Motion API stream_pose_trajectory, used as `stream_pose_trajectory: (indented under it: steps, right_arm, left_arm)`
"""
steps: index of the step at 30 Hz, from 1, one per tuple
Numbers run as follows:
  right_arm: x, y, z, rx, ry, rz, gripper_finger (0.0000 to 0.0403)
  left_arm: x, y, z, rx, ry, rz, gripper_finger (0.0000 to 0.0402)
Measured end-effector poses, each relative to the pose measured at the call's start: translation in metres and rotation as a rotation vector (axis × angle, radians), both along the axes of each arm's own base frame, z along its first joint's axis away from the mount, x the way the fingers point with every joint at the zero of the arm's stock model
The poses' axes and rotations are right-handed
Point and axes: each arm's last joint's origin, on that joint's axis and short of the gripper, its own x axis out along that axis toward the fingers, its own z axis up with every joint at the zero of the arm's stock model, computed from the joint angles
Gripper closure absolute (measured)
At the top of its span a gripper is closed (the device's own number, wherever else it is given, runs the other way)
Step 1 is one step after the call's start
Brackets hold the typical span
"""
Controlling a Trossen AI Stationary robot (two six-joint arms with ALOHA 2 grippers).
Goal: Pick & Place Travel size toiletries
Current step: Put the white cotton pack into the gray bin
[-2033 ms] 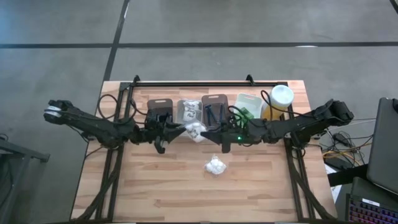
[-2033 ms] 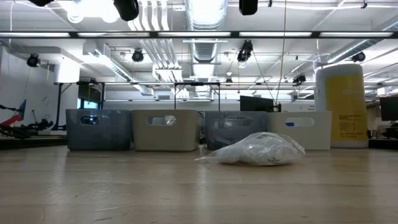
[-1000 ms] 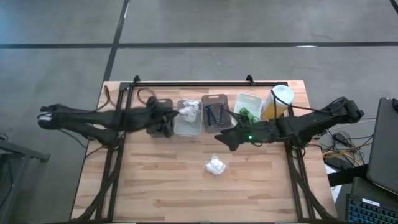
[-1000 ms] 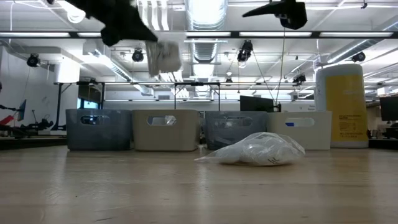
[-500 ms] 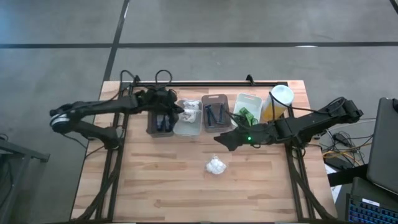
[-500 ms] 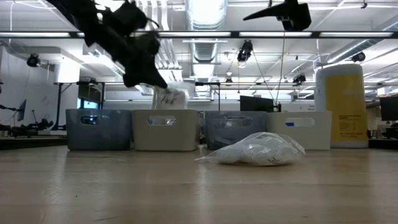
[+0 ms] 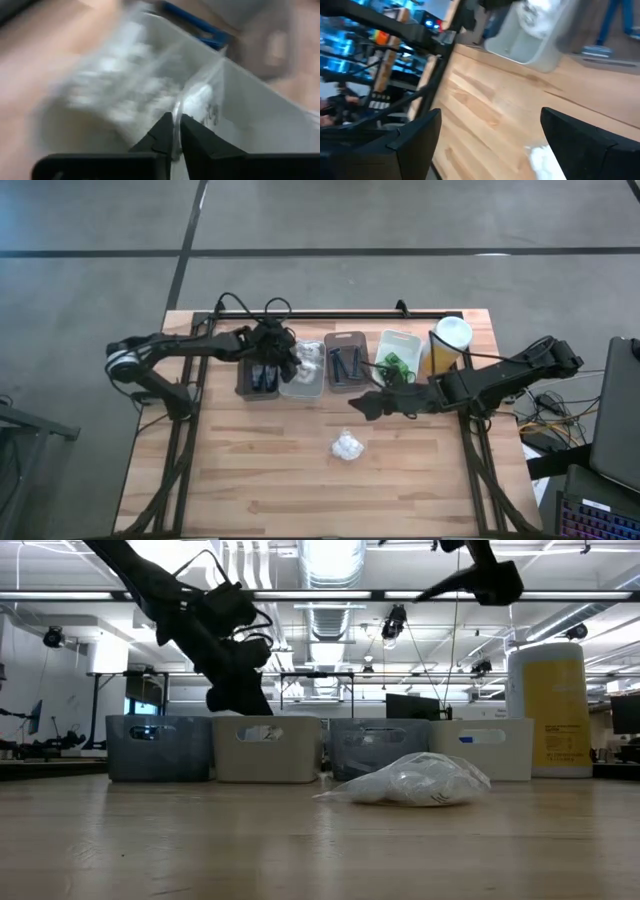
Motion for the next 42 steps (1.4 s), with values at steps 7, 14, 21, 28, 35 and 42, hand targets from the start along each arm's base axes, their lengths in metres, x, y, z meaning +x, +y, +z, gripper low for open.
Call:
stream_pose_trajectory:
  steps: [7, 14, 21, 28, 35, 42]
  right_arm:
    - [-0.007, -0.001, -0.009, -0.005, 0.105, -0.013, 0.0044]
    - [-0.008, -0.001, -0.011, -0.015, 0.125, -0.011, 0.0039]
    - [-0.01, 0.003, -0.014, -0.002, 0.146, 0.032, 0.0039]
    - [-0.003, 0.02, -0.047, 0.048, 0.286, 0.171, 0.0039]
    - [0.025, 0.043, -0.088, -0.033, 0.413, 0.301, 0.0039]
    - [0.043, 0.048, -0.122, -0.095, 0.505, 0.399, 0.0039]
  left_arm:
    - [-0.009, 0.0, 0.016, 0.122, 0.001, 0.047, 0.0305]
    - [-0.017, -0.004, 0.026, 0.075, 0.07, 0.054, 0.0225]
    - [-0.02, -0.016, 0.047, 0.093, -0.029, -0.096, 0.0199]
    - [-0.007, -0.062, 0.059, -0.144, -0.172, -0.383, 0.0204]
    - [0.016, -0.153, 0.047, -0.193, -0.14, -0.565, 0.0205]
    - [0.019, -0.199, 0.033, -0.272, -0.063, -0.494, 0.0205]
